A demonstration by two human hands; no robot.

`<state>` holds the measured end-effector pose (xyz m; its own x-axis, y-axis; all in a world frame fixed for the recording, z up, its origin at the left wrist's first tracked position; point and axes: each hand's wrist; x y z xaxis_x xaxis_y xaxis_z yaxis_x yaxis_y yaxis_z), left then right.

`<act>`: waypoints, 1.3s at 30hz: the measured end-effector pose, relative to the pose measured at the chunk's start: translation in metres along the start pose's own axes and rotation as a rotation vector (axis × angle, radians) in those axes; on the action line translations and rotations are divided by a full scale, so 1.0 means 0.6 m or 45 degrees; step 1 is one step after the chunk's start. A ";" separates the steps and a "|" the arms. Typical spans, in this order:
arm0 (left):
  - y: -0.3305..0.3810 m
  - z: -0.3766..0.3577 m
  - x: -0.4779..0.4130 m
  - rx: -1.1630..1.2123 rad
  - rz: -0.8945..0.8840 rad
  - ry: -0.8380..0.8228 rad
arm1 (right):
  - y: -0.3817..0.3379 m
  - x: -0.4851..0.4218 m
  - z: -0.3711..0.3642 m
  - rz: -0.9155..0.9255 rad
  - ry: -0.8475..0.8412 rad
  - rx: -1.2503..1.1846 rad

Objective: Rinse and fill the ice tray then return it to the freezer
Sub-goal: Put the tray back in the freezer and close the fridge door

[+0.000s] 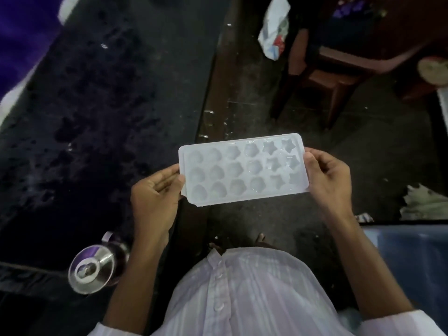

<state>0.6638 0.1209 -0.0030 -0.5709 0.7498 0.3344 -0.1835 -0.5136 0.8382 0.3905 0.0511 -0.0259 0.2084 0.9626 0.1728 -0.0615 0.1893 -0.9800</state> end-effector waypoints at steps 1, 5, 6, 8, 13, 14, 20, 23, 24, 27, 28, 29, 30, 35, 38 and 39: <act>0.007 -0.017 0.000 -0.019 -0.026 -0.029 | 0.003 0.000 0.018 -0.001 0.043 -0.011; 0.037 -0.083 0.003 -0.087 -0.126 -0.147 | 0.019 -0.001 0.087 -0.045 0.213 -0.066; 0.044 -0.101 0.005 -0.104 -0.149 -0.177 | 0.024 -0.001 0.105 -0.057 0.255 -0.075; 0.059 -0.134 0.010 -0.134 -0.194 -0.238 | 0.033 -0.002 0.139 -0.078 0.337 -0.084; 0.091 -0.226 0.029 -0.163 -0.275 -0.389 | 0.046 0.001 0.218 -0.107 0.530 -0.132; 0.096 -0.245 0.034 -0.170 -0.286 -0.420 | 0.049 0.002 0.235 -0.117 0.570 -0.143; 0.126 -0.363 0.067 -0.242 -0.354 -0.605 | 0.076 0.014 0.341 -0.141 0.795 -0.139; 0.141 -0.423 0.090 -0.271 -0.397 -0.704 | 0.088 0.027 0.393 -0.157 0.916 -0.159; 0.146 -0.443 0.098 -0.282 -0.409 -0.746 | 0.091 0.032 0.410 -0.165 0.962 -0.170; 0.166 -0.503 0.119 -0.332 -0.450 -0.881 | 0.099 0.050 0.452 -0.198 1.118 -0.222; 0.173 -0.521 0.126 -0.344 -0.468 -0.923 | 0.100 0.057 0.462 -0.205 1.168 -0.247; 0.180 -0.539 0.133 -0.350 -0.486 -0.967 | 0.102 0.063 0.472 -0.212 1.219 -0.267; 0.187 -0.556 0.140 -0.354 -0.501 -1.011 | 0.103 0.069 0.480 -0.220 1.270 -0.281; 0.222 -0.642 0.178 -0.422 -0.583 -1.252 | 0.105 0.094 0.517 -0.241 1.553 -0.388; 0.241 -0.696 0.204 -0.469 -0.618 -1.399 | 0.102 0.107 0.539 -0.239 1.733 -0.480; 0.246 -0.715 0.213 -0.478 -0.630 -1.445 | 0.101 0.111 0.546 -0.236 1.794 -0.514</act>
<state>0.2207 -0.0381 -0.0215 0.5824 0.7306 0.3565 -0.4965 -0.0276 0.8676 0.0809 0.1900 -0.0414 0.9524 -0.0910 0.2911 0.2917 -0.0072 -0.9565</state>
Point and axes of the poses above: each hand's wrist, its own x-axis away from the middle knuckle, its own z-axis out of the back of the hand, y = z × x, and after that the axes turned 11 degrees about -x, right-handed
